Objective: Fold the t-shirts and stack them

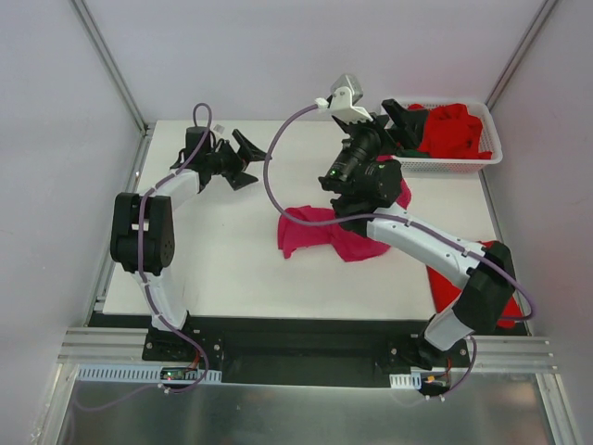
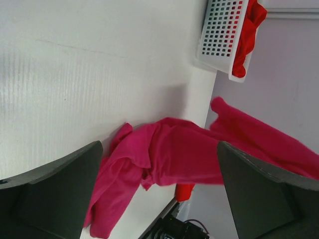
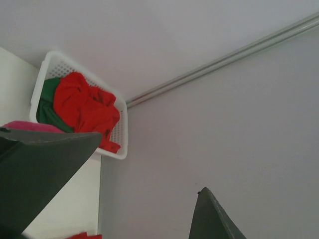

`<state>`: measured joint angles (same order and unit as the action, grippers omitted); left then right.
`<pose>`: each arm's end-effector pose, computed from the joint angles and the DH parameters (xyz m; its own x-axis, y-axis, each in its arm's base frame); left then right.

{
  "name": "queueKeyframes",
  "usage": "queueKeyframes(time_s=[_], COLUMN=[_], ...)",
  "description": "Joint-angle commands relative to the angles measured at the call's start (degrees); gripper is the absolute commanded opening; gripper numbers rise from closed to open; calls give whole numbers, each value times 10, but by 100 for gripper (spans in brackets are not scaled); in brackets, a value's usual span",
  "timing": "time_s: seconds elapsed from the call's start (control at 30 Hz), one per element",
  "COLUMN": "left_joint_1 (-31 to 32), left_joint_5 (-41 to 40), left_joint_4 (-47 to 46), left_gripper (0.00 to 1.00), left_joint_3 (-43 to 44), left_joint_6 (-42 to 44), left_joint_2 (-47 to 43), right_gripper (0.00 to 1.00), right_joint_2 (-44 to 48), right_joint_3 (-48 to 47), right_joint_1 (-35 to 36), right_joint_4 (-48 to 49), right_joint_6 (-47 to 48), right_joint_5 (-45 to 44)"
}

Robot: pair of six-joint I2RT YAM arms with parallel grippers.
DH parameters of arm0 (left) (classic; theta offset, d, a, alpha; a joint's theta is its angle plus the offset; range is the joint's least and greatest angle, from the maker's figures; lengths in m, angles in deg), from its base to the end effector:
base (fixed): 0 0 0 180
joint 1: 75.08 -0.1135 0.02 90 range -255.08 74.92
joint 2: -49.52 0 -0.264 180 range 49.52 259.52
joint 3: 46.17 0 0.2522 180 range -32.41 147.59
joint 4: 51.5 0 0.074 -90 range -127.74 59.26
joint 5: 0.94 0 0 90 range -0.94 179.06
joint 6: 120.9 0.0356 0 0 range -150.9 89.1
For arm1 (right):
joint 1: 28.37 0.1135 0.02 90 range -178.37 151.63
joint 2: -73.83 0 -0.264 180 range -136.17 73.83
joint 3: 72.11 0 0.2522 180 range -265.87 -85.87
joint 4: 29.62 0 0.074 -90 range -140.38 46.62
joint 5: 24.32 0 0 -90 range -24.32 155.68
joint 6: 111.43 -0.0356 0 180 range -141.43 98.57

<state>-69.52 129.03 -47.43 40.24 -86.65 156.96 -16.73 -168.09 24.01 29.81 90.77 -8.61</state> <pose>0.4220 -0.0641 0.2319 -0.7776 -0.5608 -0.2844 0.0187 0.4315 -0.9019 0.2159 0.2240 0.4770 -0.2414 -0.7240 -0.6462 0.4983 0.4789 -0.7227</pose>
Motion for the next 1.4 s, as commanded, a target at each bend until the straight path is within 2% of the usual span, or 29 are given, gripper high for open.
queueKeyframes(time_s=[0.0,0.17,0.33,0.4,0.5,0.53,0.57,0.6,0.63,0.67,0.7,0.73,0.77,0.8,0.83,0.93,0.97,1.03,1.07,1.1,1.17,1.2,1.23,1.3,1.37], left_joint_1=[2,27,94,117,141,145,146,147,147,146,145,145,144,144,144,143,143,143,143,146,158,162,168,169,169], left_joint_5=[15,34,85,65,-25,-57,-79,-102,-154,-177,-199,-225,-262,-278,-289,-315,-320,-314,-304,-280,-280,-281,-283,-276,-249], left_joint_4=[9,13,60,94,199,231,249,269,293,332,355,372,397,406,415,438,441,442,442,441,440,437,433,425,406], left_gripper=[99,99,99,99,99,99,99,99,99,99,99,99,99,99,99,99,99,99,99,99,99,99,99,99,99], left_joint_3=[23,54,123,128,120,100,90,83,74,73,75,79,80,80,83,94,99,114,118,123,131,132,134,132,131], left_joint_6=[19,16,1,32,102,113,136,150,161,186,197,206,222,229,235,262,273,278,279,275,274,275,276,273,265], left_joint_2=[-31,-11,65,68,55,46,38,18,8,-2,-24,-36,-49,-73,-85,-115,-115,-102,-84,-75,-58,-39,-29,-3,12], right_gripper=[96,96,96,96,96,96,96,96,96,96,96,96,96,96,96,96,96,96,96,96,96,96,96,96,96], right_joint_2=[23,-24,-69,-76,-66,-62,-56,-47,-30,-22,-19,-35,-55,-78,-107,-141,-132,-118,-98,-86,-59,-21,1,57,88], right_joint_3=[-26,-83,-96,-81,-44,-32,-4,6,14,6,-24,-68,-117,-224,-267,-362,-380,-412,-405,-385,-291,-252,-165,-96,14], right_joint_1=[16,37,39,35,29,29,28,30,30,28,26,11,-8,-28,-54,-66,-75,-140,-171,-230,-278,-313,-327,-374,-422], right_joint_4=[146,141,136,136,121,97,56,-100,-200,-311,-601,-766,-896,-1054,-1108,-1164,-1176,-1209,-1203,-1193,-1163,-1129,-1108,-1061,-1019], right_joint_6=[131,134,124,105,44,20,-73,-136,-228,-413,-552,-674,-774,-895,-918,-903,-913,-983,-1007,-1036,-1088,-1097,-1111,-1120,-1187], right_joint_5=[-73,-53,-44,-53,-75,-79,-76,-72,-65,-34,-3,47,172,230,275,386,472,585,710,769,875,892,906,942,1019])
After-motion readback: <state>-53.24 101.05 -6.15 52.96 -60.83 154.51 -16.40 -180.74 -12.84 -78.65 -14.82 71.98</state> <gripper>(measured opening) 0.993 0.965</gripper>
